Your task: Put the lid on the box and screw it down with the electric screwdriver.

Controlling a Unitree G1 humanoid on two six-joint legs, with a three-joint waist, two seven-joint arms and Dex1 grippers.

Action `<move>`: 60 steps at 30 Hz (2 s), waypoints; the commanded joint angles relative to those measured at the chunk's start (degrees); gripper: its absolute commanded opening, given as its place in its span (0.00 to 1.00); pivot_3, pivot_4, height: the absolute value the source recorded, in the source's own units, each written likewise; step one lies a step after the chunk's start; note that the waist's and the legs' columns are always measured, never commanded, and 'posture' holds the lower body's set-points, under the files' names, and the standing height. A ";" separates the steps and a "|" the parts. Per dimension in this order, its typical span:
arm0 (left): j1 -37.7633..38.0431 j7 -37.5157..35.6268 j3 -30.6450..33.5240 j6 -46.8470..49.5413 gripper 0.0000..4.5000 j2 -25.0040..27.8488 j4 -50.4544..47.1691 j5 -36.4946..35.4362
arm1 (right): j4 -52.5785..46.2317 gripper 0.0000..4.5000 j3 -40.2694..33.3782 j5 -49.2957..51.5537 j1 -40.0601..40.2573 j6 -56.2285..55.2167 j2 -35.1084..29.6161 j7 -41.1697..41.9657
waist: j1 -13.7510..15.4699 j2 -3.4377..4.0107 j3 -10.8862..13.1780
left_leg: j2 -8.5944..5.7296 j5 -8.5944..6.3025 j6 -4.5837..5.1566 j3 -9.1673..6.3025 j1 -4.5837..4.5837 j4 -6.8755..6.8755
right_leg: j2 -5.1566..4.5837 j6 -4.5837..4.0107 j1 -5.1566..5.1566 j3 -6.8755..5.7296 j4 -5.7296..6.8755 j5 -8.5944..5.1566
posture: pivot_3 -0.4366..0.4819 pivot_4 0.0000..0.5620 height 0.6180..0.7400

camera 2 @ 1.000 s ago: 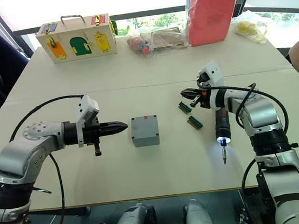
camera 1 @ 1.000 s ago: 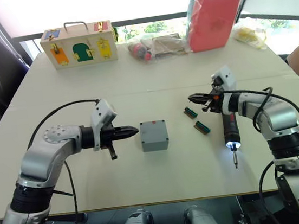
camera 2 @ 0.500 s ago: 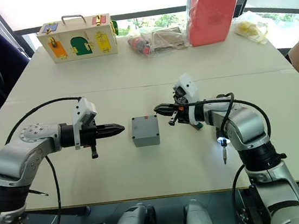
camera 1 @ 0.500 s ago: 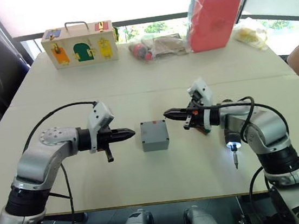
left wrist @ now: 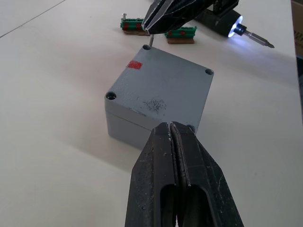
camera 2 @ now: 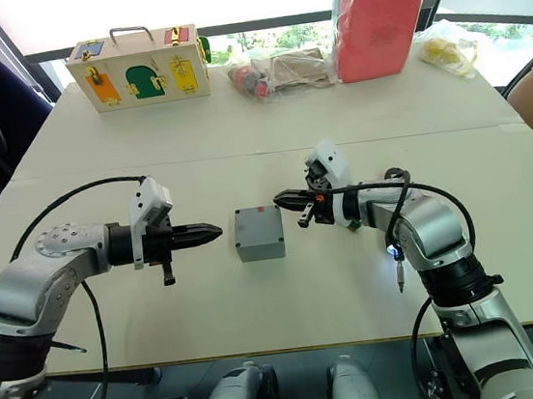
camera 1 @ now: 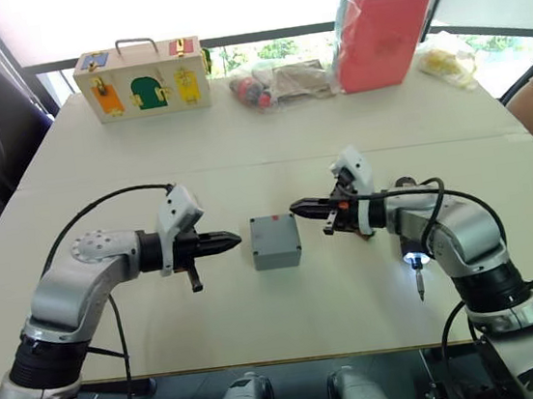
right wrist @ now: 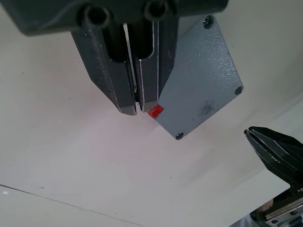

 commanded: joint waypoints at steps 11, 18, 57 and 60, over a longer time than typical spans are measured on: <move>0.20 0.90 0.73 -0.32 0.00 0.28 -2.12 -0.61 | 2.29 0.00 2.23 -2.54 -1.14 -3.64 0.60 0.84 | -0.01 0.00 0.00 | 0.00 0.00 0.00 0.00 0.00 0.00 | 0.00 0.00 0.00 0.00 0.00 0.00 | 0.48 0.27 1.00; -0.09 1.25 0.60 -0.05 0.00 -0.09 -2.33 -0.83 | 2.12 0.23 1.90 -2.33 -1.51 -3.59 1.02 1.05 | 0.00 0.00 0.00 | 0.00 0.00 0.00 0.00 0.00 0.00 | 0.01 0.00 0.00 0.00 0.00 0.00 | 0.48 0.27 1.00; -11.50 -9.08 -9.57 -9.21 0.00 -2.02 -6.89 2.64 | 25.20 0.99 9.27 20.80 -22.93 47.46 -32.12 -16.08 | -0.15 0.02 -0.02 | 0.01 -0.24 0.41 0.10 -0.05 -0.01 | -0.07 -0.02 -0.08 0.08 -0.08 -0.01 | 0.48 0.27 1.00; -10.49 -8.51 -8.83 -8.81 0.00 -1.68 -7.26 2.59 | 27.60 0.99 11.36 20.44 -24.05 47.46 -30.50 -16.54 | -0.11 0.02 -0.02 | 0.01 -0.24 0.41 0.10 -0.05 -0.01 | -0.07 -0.02 -0.08 0.07 -0.08 -0.01 | 0.48 0.27 1.00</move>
